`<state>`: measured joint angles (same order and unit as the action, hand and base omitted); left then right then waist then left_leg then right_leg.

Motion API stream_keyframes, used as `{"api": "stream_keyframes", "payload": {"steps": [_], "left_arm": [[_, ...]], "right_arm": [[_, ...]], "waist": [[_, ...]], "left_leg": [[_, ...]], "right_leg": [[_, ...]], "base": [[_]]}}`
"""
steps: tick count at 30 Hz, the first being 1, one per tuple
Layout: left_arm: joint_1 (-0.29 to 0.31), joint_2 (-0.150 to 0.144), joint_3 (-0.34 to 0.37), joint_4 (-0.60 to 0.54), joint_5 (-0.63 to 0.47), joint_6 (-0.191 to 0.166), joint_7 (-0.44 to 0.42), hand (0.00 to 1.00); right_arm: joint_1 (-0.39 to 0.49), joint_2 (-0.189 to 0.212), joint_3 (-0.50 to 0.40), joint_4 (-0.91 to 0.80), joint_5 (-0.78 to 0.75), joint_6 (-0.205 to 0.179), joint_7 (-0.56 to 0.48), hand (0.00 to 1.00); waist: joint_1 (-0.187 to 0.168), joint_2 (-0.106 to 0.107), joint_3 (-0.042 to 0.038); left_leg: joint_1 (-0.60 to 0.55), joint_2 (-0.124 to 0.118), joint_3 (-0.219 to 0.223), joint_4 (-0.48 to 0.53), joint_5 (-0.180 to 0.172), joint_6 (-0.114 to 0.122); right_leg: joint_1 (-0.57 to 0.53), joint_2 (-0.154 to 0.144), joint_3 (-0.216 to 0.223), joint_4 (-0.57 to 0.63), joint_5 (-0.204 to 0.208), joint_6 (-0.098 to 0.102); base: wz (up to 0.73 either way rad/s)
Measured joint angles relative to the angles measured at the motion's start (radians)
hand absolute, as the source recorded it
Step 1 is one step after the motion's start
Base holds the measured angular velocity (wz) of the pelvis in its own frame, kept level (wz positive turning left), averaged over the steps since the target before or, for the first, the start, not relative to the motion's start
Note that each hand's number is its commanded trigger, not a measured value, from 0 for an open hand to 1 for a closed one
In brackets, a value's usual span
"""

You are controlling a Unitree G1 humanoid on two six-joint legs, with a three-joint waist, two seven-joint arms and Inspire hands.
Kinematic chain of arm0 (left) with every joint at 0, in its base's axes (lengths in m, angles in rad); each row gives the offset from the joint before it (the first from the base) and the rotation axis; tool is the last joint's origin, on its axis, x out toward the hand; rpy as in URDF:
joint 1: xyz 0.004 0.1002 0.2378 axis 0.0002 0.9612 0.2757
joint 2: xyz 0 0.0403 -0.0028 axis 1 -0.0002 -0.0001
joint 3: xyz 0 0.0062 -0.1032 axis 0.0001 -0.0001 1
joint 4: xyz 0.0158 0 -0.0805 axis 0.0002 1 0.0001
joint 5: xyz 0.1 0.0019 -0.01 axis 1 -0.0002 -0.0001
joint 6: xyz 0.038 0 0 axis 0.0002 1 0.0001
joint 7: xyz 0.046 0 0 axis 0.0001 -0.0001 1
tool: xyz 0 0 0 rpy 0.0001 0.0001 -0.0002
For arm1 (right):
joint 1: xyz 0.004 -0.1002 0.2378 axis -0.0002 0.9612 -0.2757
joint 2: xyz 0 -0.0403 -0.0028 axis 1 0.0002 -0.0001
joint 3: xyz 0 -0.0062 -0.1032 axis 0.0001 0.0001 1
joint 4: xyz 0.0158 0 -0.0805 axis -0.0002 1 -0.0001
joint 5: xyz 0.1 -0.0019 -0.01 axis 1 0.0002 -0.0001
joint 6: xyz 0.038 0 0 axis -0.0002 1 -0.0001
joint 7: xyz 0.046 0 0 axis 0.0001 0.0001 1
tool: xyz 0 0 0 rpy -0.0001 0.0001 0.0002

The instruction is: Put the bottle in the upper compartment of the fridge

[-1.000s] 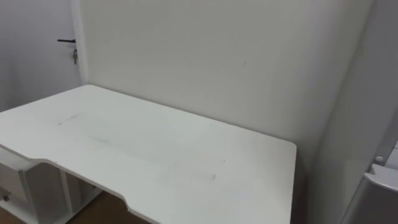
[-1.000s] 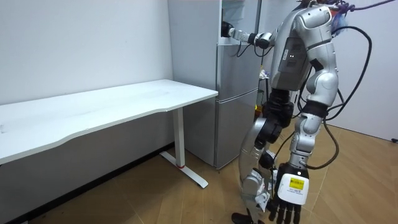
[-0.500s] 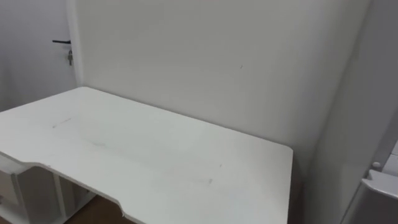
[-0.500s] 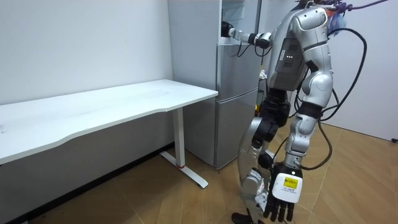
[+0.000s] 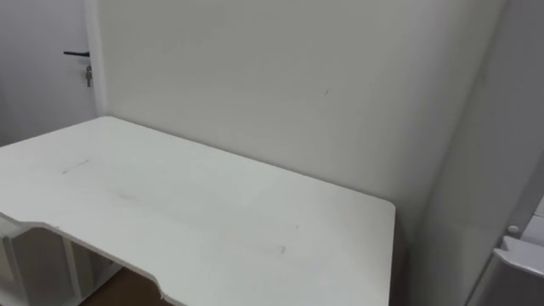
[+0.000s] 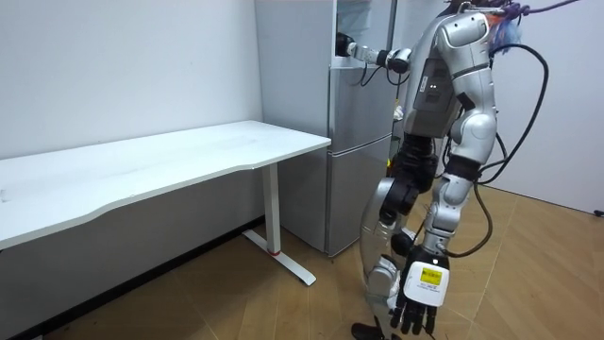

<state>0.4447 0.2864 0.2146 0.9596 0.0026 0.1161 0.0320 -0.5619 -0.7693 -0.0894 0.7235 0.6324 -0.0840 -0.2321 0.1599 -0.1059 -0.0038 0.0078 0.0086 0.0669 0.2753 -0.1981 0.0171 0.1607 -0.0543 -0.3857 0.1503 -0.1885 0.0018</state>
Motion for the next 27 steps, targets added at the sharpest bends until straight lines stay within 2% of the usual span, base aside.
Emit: {"api": "stream_keyframes", "payload": {"steps": [5,10,19,24,26,27], "left_arm": [[-0.003,-0.002,0.0,-0.001,0.01,0.0,0.006,0.0],[-0.005,-0.012,0.0,-0.003,0.024,0.0,-0.002,0.0],[-0.061,-0.016,-0.001,-0.003,0.049,0.009,-0.005,0.0],[-0.067,-0.018,-0.002,-0.003,0.049,0.011,-0.006,0.0],[-0.068,-0.017,-0.002,-0.006,0.05,0.011,-0.006,0.0],[-0.069,-0.017,-0.001,-0.007,0.05,0.011,-0.005,0.0]], "right_arm": [[0.0,0.003,-0.003,-0.045,0.01,0.013,0.016,0.0],[0.02,0.003,-0.011,-0.083,0.03,0.013,0.044,0.0],[0.104,0.009,-0.043,-0.219,0.016,0.023,0.051,0.0],[0.116,0.01,-0.046,-0.274,-0.006,0.056,0.053,0.0],[0.123,0.01,-0.046,-0.29,-0.005,0.063,0.054,0.0],[0.131,0.01,-0.046,-0.298,-0.004,0.063,0.052,0.0]], "waist": [[-0.029,0.002,-0.0007],[-0.039,0.013,-0.0062],[-0.049,0.016,-0.0069],[-0.071,0.012,-0.0054],[-0.075,0.007,0.001],[-0.076,0.003,0.0005]], "left_leg": [[-0.001,-0.001,0.001,-0.003,-0.001,0.001],[0.007,0.004,0.016,-0.009,-0.004,0.002],[0.021,0.014,0.046,-0.022,-0.006,-0.002],[0.025,0.015,0.064,-0.028,-0.007,-0.002],[0.036,0.015,0.072,-0.038,-0.006,-0.002],[0.036,0.015,0.073,-0.039,-0.006,-0.002]], "right_leg": [[-0.002,0.002,0.005,0.001,0.0,0.001],[0.0,0.003,0.016,0.004,0.003,0.003],[-0.001,-0.001,0.019,0.009,0.003,0.003],[-0.005,-0.003,0.029,0.009,0.003,0.003],[-0.005,-0.004,0.039,0.008,0.003,0.003],[-0.006,-0.004,0.044,0.008,0.003,0.003]], "base": [[0.0],[-0.04],[-0.04],[-0.06],[-0.13],[-0.14]]}}
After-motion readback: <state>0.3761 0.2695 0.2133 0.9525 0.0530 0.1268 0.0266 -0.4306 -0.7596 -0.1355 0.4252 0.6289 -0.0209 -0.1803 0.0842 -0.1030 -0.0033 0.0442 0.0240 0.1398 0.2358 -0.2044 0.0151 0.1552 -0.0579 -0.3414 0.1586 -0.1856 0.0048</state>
